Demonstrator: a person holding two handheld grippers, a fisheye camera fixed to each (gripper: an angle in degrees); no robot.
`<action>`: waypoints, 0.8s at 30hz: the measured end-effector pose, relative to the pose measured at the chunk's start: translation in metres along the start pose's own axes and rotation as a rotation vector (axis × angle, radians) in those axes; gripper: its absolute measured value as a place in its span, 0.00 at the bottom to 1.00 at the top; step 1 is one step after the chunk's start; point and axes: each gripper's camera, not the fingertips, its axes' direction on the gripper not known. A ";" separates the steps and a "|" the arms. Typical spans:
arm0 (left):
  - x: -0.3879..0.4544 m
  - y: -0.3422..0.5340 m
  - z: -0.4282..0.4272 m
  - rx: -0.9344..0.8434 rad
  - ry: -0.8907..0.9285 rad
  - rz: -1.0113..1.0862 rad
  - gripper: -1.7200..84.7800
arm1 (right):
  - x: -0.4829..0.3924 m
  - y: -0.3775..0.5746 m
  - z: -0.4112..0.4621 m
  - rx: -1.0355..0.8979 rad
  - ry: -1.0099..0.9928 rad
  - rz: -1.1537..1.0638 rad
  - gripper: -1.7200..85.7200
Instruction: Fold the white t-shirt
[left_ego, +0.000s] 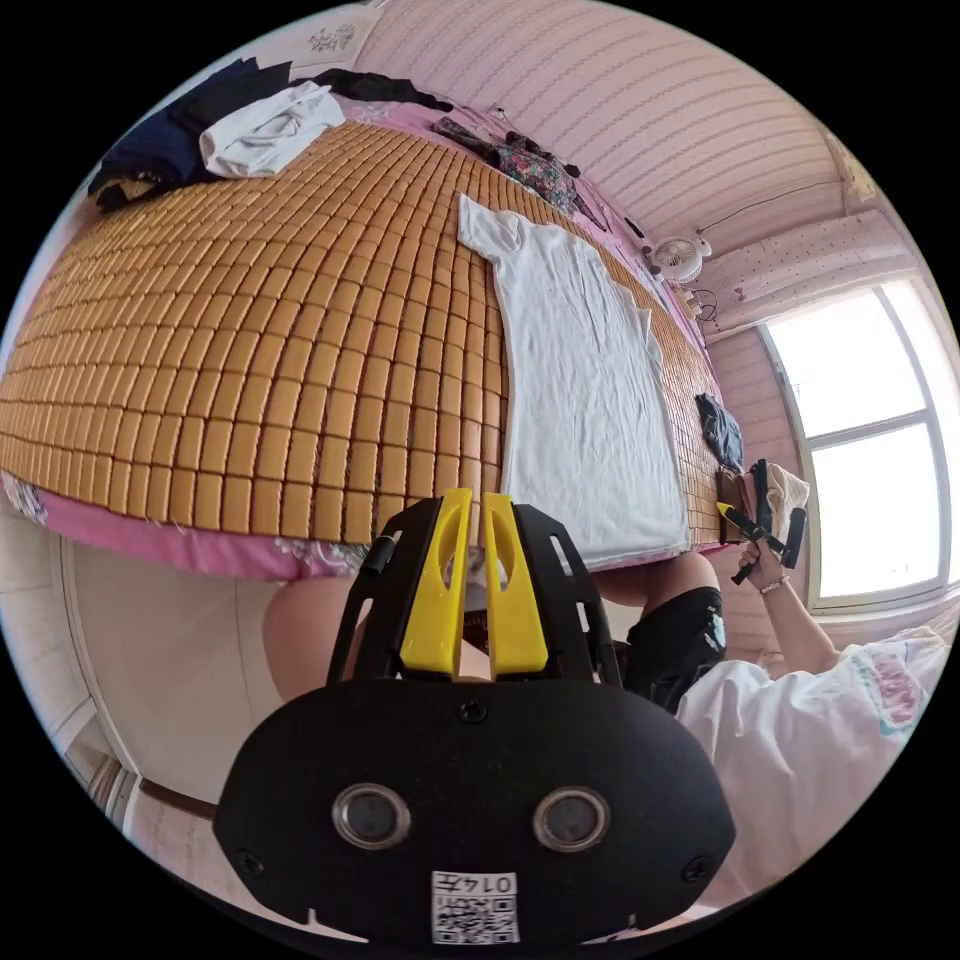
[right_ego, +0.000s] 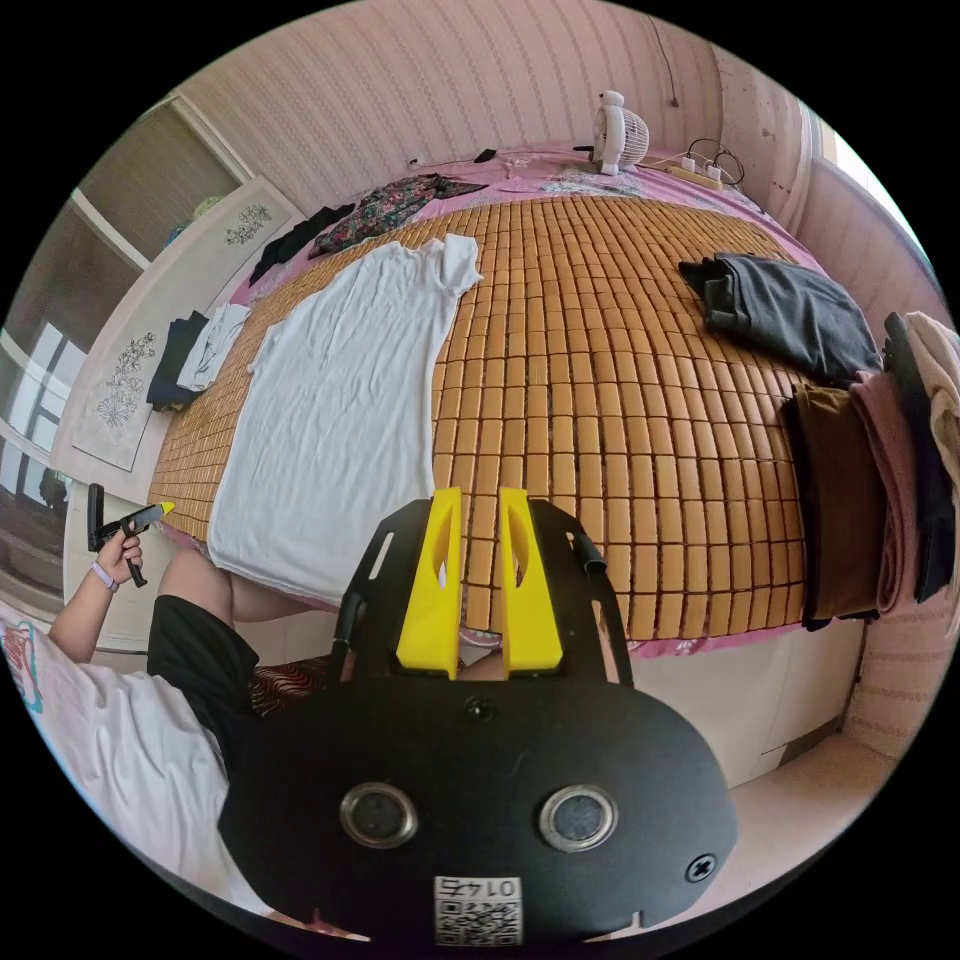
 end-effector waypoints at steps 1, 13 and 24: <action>0.002 -0.023 0.001 0.032 -0.047 0.035 0.03 | 0.001 -0.023 0.005 0.020 0.002 -0.022 0.09; 0.016 -0.257 0.083 0.137 -0.128 0.070 0.05 | 0.013 -0.278 0.102 0.102 -0.049 -0.031 0.12; 0.027 -0.292 0.118 0.053 -0.250 0.060 0.05 | 0.027 -0.332 0.135 -0.017 0.035 -0.037 0.05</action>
